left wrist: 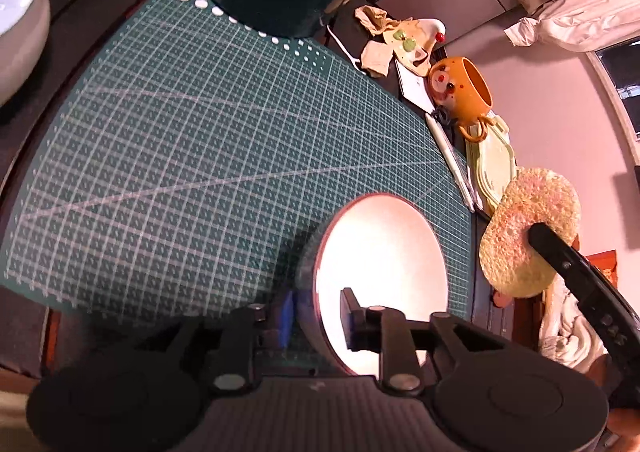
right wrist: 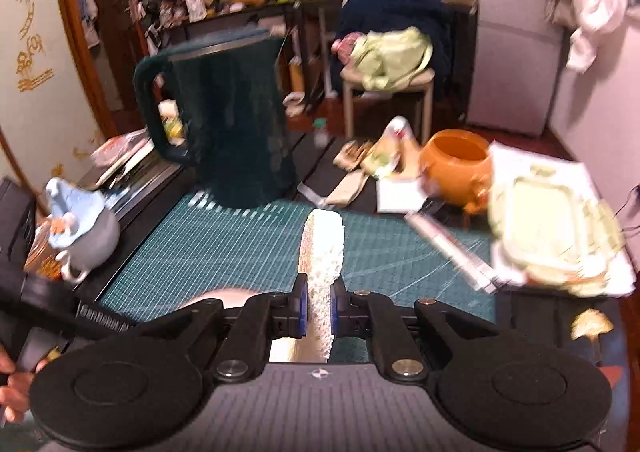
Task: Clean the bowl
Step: 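Hold the bowl with the left gripper while the right gripper lifts the sponge out, then hold the bowl with the left gripper while the right gripper rubs the sponge inside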
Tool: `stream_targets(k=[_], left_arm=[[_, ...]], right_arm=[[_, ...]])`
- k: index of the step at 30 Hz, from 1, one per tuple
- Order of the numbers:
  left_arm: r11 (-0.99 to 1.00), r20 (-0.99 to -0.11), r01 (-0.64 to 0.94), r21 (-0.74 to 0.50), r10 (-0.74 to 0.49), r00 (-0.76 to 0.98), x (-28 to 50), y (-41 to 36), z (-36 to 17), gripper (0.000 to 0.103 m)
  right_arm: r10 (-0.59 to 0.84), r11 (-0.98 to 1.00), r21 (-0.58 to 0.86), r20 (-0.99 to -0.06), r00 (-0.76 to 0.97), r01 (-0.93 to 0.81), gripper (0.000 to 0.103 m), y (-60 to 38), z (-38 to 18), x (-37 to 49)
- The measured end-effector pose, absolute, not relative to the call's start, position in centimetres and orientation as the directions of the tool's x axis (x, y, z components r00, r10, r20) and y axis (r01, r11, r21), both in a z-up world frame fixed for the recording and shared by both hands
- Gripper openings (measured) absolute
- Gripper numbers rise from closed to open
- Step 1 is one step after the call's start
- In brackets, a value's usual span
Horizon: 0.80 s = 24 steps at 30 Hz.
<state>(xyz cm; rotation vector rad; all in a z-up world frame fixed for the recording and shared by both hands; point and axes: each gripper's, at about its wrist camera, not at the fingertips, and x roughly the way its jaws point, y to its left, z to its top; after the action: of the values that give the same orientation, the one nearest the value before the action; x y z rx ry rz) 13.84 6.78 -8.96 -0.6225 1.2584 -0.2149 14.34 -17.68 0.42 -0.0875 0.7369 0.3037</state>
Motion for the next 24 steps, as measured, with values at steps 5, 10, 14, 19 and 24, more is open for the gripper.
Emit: stream_targets(k=[5,10,14,19,24], left_arm=[[0.820,-0.824,-0.181,-0.542,-0.478,0.305,12.8,5.9,-8.5,0.027],[0.804,-0.816,-0.207,-0.557,-0.485,0.315,12.9,6.3,-8.8,0.027],[0.798,-0.810,-0.220,-0.562,-0.476,0.343,14.1,6.7,-8.9,0.027],[0.814,-0.806,-0.199,-0.546,-0.445,0.390,16.0,7.2,-8.6,0.027],[0.786,-0.792,-0.221,-0.578,-0.475,0.384,17.1,7.6,-9.3,0.027]], right_arm=[[0.276,0.939,0.073,-0.745,0.607,-0.336,0.009,-17.3,-2.5,15.6],[0.356,0.919,0.178,-0.760,0.544,-0.352,0.010,-17.4,-3.4,16.0],[0.417,0.901,0.267,-0.755,0.506,-0.343,0.010,-18.3,-3.4,15.8],[0.473,0.878,0.357,-0.744,0.471,-0.319,0.010,-19.1,-3.8,15.0],[0.478,0.877,0.374,-0.742,0.469,-0.302,0.009,-19.5,-3.9,14.6]])
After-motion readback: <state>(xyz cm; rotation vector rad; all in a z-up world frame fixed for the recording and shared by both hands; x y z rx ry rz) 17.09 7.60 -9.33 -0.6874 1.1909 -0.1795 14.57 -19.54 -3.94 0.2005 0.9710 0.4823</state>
